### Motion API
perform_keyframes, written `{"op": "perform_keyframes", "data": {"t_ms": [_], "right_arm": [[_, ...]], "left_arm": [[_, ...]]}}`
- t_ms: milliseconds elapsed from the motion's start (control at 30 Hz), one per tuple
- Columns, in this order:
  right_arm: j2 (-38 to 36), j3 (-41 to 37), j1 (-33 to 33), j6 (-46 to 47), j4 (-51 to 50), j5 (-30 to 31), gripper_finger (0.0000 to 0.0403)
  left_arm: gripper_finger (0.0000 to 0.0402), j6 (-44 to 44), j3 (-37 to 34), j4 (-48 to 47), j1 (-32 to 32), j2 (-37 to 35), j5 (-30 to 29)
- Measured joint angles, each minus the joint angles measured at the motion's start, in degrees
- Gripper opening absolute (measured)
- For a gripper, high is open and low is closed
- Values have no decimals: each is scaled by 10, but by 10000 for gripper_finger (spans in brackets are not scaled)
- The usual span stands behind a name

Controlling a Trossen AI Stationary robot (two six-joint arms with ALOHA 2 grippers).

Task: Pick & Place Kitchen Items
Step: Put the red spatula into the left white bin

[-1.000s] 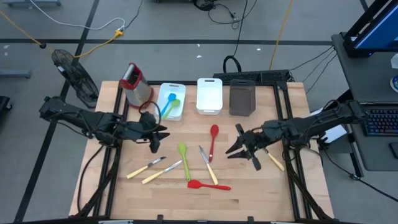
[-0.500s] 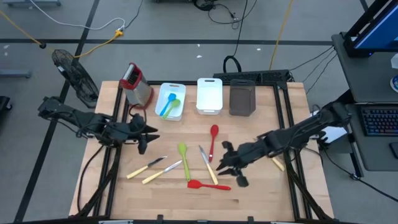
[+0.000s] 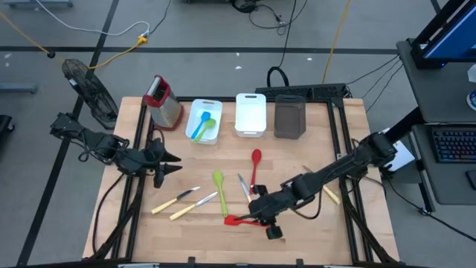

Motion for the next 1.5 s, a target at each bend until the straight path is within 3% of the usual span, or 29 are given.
{"op": "perform_keyframes", "data": {"t_ms": [667, 1033, 1500], "right_arm": [[17, 1, 52, 172, -133, -3, 73], [17, 1, 54, 170, -124, -3, 73], [17, 1, 41, 171, -124, -2, 88]], "left_arm": [[159, -11, 0, -13, -58, -3, -3], [159, 30, 0, -10, -58, -2, 81], [159, 74, 0, -3, -56, -2, 41]]}}
